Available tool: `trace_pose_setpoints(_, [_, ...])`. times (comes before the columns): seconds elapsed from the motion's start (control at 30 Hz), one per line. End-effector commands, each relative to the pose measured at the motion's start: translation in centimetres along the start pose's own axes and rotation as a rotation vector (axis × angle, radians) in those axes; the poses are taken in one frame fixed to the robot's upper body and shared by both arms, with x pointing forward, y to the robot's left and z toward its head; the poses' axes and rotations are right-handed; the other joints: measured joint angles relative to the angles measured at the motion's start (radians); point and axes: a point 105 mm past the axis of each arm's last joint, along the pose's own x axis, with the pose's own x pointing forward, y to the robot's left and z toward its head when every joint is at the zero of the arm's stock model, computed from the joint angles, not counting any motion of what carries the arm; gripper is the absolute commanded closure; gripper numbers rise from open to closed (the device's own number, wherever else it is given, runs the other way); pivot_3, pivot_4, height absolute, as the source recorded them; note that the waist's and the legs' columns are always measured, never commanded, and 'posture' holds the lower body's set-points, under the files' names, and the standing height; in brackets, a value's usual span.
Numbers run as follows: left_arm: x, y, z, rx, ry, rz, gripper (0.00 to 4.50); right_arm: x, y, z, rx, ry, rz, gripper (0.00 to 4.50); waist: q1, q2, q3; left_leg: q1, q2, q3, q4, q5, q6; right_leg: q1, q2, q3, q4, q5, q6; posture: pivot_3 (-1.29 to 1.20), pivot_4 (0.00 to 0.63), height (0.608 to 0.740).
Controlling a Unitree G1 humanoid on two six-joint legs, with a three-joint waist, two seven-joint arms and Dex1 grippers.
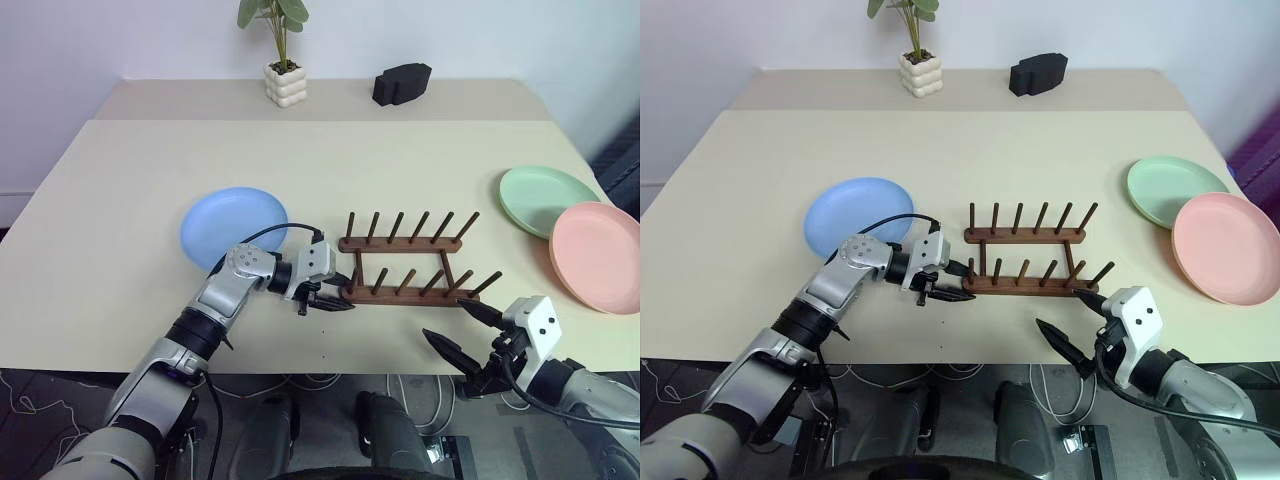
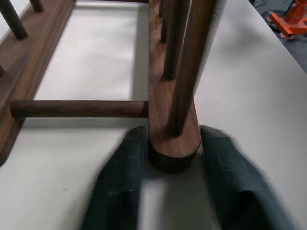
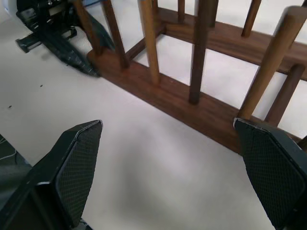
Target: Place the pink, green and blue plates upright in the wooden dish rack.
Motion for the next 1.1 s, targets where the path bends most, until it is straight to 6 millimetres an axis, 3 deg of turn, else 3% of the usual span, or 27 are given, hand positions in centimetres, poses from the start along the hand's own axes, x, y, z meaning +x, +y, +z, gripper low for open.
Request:
trace_pose_setpoints(0.03, [-0.9,0.3,0.5,-0.001,-0.016,0.054,0.85,-0.4,-0.2,0.2,-0.025,0.005,0.002,0.0,-0.001,0.0,0.0,0.0,0.0,0.0,0.0,0.0,0.0,0.0,0.0,0.0,0.0,0.0,0.0,0.0,0.15,0.736])
trace_pose_setpoints(0.1, [-1.8,0.2,0.3,-0.027,-0.007,0.092,0.85,-1.0,-0.8,-0.4,-0.022,0.03,-0.016,0.0,-0.001,0.0,0.0,0.0,0.0,0.0,0.0,0.0,0.0,0.0,0.0,0.0,0.0,0.0,0.0,0.0,0.15,0.736])
trace_pose_setpoints(0.23, [-3.1,-0.3,-0.1,-0.059,0.016,0.144,0.77,-1.9,-1.6,-1.6,0.003,0.084,-0.027,1.33,-0.001,0.0,0.0,0.0,0.0,-0.001,0.0,0.0,0.0,0.0,0.0,0.0,0.0,0.0,0.0,0.0,0.15,0.736])
trace_pose_setpoints(0.33, [-3.9,-1.0,-0.3,-0.086,0.029,0.159,1.62,-2.5,-2.2,-2.9,-0.005,0.133,-0.047,2.92,-0.001,0.0,0.0,0.0,0.0,-0.001,0.0,0.0,0.0,0.0,0.0,0.0,0.0,0.0,0.0,0.0,0.15,0.736])
trace_pose_setpoints(0.43, [-4.1,-1.9,-0.3,-0.111,0.038,0.137,3.12,-2.7,-2.8,-4.0,-0.021,0.178,-0.066,4.47,-0.001,0.0,0.0,0.0,0.0,-0.001,-0.001,0.0,0.0,0.0,0.0,0.0,0.0,0.0,0.0,0.0,0.15,0.736])
trace_pose_setpoints(0.5, [-3.9,-3.0,0.0,-0.136,0.028,0.086,4.17,-2.6,-3.2,-4.2,-0.046,0.192,-0.083,4.5,-0.001,0.0,0.0,0.0,0.0,-0.001,-0.001,0.0,0.0,0.0,0.0,0.0,0.0,0.0,0.0,0.0,0.15,0.736])
trace_pose_setpoints(0.53, [-3.8,-3.3,0.2,-0.139,0.026,0.072,4.46,-2.5,-3.5,-4.2,-0.065,0.197,-0.097,4.5,-0.001,0.0,0.0,0.0,0.0,0.0,-0.001,0.0,0.0,0.0,0.0,0.0,0.0,0.0,0.0,0.0,0.15,0.736])
trace_pose_setpoints(0.83, [-0.5,-3.6,0.4,-0.103,0.036,0.066,4.46,-0.9,-4.4,-3.6,-0.094,0.196,-0.116,4.5,0.0,0.0,0.0,0.0,0.0,0.0,-0.001,0.0,0.0,0.0,0.0,0.0,-0.001,0.0,0.0,0.0,0.15,0.736])
trace_pose_setpoints(1.1, [1.1,-1.6,-0.1,-0.073,0.031,0.204,4.46,0.8,-6.1,-3.5,-0.137,0.179,-0.17,4.5,0.0,0.0,0.0,0.001,0.0,0.0,0.0,0.0,0.0,0.0,0.0,0.0,-0.001,0.0,0.0,0.0,0.15,0.736])
